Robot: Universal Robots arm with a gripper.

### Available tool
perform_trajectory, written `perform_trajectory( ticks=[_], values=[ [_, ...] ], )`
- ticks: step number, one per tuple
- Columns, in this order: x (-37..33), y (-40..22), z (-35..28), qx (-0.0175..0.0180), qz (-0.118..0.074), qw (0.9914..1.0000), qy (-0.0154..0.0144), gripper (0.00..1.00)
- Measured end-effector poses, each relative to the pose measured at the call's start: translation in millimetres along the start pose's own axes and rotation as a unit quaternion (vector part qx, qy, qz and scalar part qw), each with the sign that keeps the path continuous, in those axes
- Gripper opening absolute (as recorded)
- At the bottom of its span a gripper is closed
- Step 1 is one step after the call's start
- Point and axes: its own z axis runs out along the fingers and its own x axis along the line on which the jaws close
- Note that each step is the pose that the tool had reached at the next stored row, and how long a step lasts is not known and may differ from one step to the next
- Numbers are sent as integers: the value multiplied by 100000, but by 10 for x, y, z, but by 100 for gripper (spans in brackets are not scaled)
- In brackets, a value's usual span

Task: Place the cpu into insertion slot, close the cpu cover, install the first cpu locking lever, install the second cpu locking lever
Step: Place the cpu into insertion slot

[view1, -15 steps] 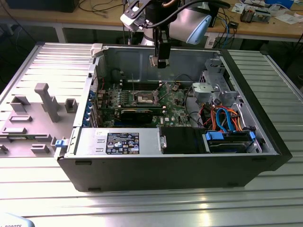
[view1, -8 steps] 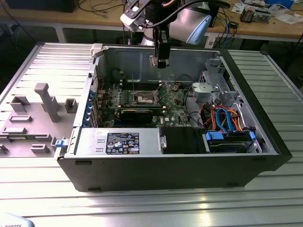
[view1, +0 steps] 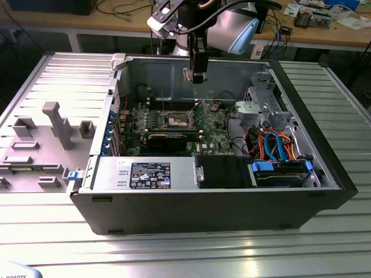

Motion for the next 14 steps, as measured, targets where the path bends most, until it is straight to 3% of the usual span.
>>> perform_trajectory(
  ticks=[6,8,14],
  values=[
    [1,-24,22,-4,101,100000,-9,54],
    [6,-42,93,3,400,99999,-52,54],
    [15,-75,204,-17,2121,99977,-354,54]
  ],
)
